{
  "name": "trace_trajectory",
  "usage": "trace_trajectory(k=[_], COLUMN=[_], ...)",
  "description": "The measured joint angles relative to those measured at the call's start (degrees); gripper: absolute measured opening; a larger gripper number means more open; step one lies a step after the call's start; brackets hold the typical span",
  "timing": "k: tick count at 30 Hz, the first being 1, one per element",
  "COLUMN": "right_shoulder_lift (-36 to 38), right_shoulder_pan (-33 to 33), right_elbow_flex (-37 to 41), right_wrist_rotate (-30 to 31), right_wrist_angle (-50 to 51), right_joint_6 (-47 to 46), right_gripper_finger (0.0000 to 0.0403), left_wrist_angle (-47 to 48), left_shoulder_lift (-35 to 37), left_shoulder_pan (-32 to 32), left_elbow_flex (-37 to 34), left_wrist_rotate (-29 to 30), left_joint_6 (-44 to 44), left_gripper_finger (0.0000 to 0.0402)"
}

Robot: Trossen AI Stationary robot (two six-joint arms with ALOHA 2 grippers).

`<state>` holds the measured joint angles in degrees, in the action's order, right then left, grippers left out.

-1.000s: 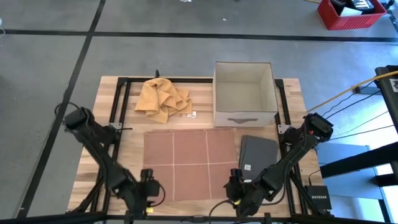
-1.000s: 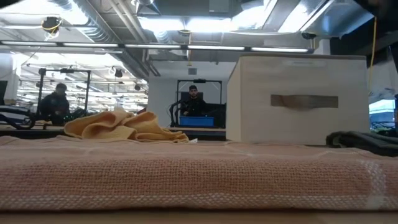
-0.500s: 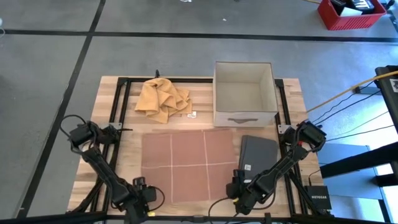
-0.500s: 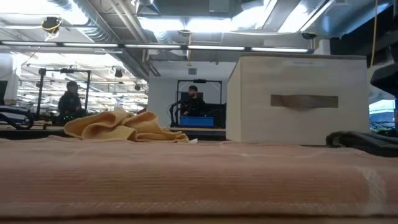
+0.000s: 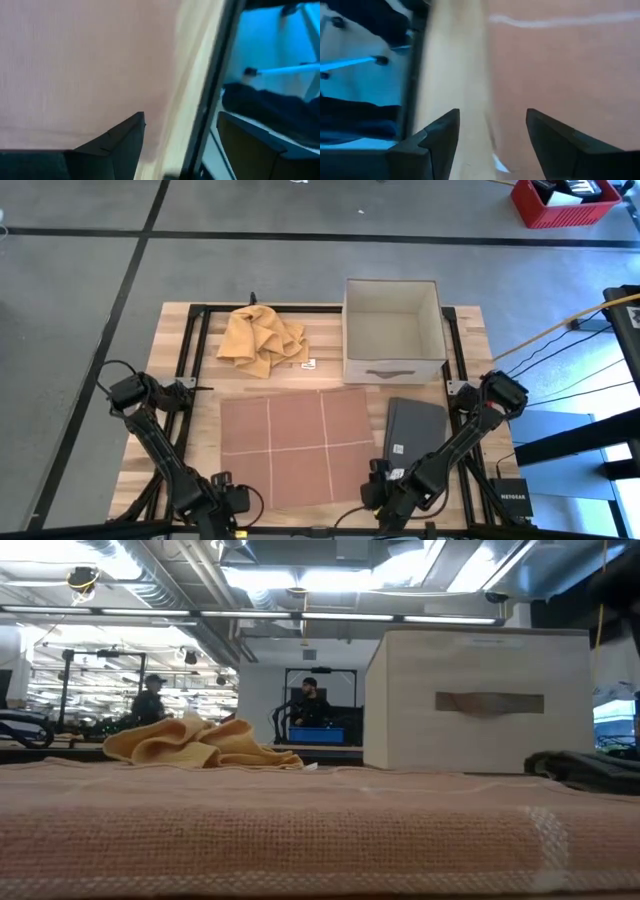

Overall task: Fold towel
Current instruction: Fold the light orange towel

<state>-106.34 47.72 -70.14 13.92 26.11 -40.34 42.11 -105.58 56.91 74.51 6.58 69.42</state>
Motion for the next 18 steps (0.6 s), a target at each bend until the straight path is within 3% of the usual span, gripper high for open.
trace_trajectory(k=[6,10,18], right_shoulder_lift=[-1.62,-4.57,-5.64], right_shoulder_pan=[2.73,3.32,3.24], right_elbow_flex=[-1.34,-1.19,-2.26], right_wrist_rotate=[5.09,8.82,8.55], right_wrist_angle=[-1.74,0.12,3.64], right_joint_6=[5.63,7.68,6.6], right_gripper_finger=[0.0231,0.0231,0.0231], left_wrist_angle=[-2.17,-1.68,2.06], left_shoulder_lift=[-1.58,-4.97,-5.4], left_shoulder_pan=[2.64,4.0,4.08], left_elbow_flex=[1.05,0.95,1.07], left_wrist_rotate=[6.77,6.94,6.67], left_joint_6=[-0.35,-0.6,1.13], left_gripper_finger=[0.024,0.024,0.024])
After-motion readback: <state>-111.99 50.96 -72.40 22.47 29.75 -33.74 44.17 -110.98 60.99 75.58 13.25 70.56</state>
